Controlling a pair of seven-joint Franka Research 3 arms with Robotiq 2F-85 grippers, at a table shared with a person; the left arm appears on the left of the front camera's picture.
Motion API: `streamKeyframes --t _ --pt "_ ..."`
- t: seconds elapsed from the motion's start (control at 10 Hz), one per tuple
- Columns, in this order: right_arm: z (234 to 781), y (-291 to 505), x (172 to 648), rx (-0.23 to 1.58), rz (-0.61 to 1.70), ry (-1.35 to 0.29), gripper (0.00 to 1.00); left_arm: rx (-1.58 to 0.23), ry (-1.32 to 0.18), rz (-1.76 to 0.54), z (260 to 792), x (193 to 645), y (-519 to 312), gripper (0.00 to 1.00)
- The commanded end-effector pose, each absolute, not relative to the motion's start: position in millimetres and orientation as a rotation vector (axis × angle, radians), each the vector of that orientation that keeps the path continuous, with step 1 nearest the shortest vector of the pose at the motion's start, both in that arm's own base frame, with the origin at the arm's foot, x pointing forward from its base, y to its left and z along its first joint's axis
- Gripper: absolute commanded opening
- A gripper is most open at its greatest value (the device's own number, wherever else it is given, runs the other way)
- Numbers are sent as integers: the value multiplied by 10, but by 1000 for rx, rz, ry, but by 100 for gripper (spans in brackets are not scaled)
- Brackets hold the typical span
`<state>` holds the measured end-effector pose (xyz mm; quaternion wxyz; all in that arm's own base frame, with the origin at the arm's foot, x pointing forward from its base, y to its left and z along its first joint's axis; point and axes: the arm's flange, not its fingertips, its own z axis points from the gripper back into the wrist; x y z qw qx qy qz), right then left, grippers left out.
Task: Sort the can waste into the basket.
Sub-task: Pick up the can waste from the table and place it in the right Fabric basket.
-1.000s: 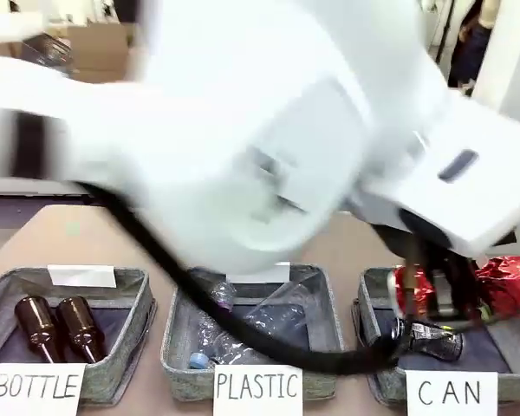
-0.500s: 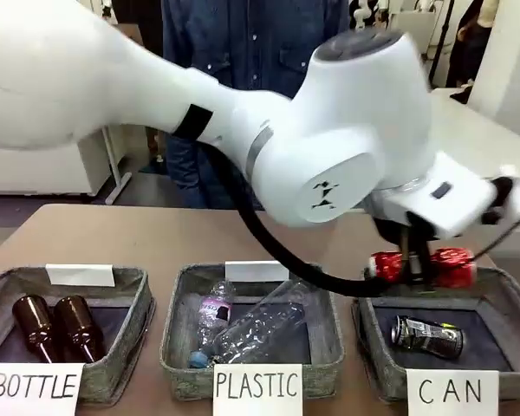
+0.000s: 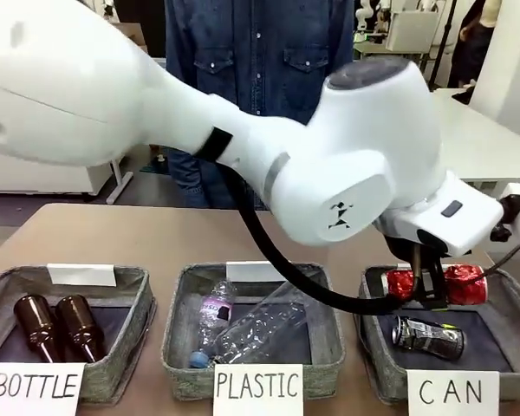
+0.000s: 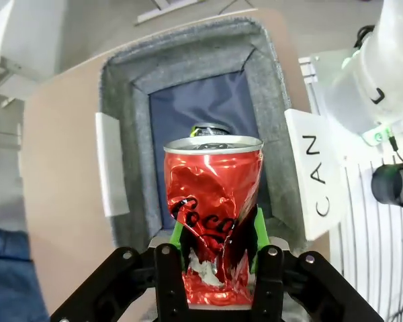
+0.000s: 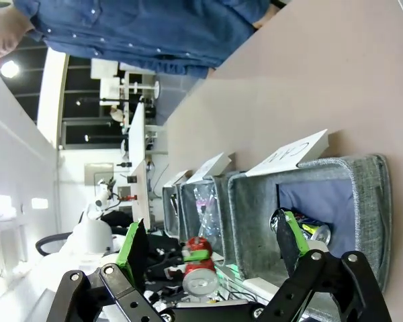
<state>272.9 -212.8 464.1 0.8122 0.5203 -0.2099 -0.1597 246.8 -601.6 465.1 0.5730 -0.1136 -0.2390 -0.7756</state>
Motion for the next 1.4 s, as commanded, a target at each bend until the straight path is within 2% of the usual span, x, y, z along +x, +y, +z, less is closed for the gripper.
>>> streamKeyframes --t 0.0,0.1,0.2,0.3,0.9,1.0,1.1,1.3 --pt "4669 -2138 2725 1104 -346 -433 100 -343 -560 -1832 4651 2533 -6184 40" --pt "4669 -2138 2725 1104 -346 -433 100 -360 -541 -1817 4607 2561 -6194 40" --pt "4669 -2138 2725 1104 -346 -433 100 -346 -525 -1798 4574 2589 -6191 49" --pt "4669 -2138 2725 1104 -346 -433 100 -355 -519 -1807 4561 2602 -6171 99" --pt "4669 -2138 2725 1104 -346 -433 100 -383 -541 -1780 4633 2654 -6075 100" --pt "4640 -2129 2729 1111 -341 -448 100 -386 -488 -1778 4676 2703 -5981 100" --pt "4670 -2065 2753 1135 -312 -439 100 -350 -432 -1747 4801 2846 -5735 100" --pt "4792 -1702 2951 1103 -192 -408 100 -387 -376 -1573 5106 3372 -4824 100"
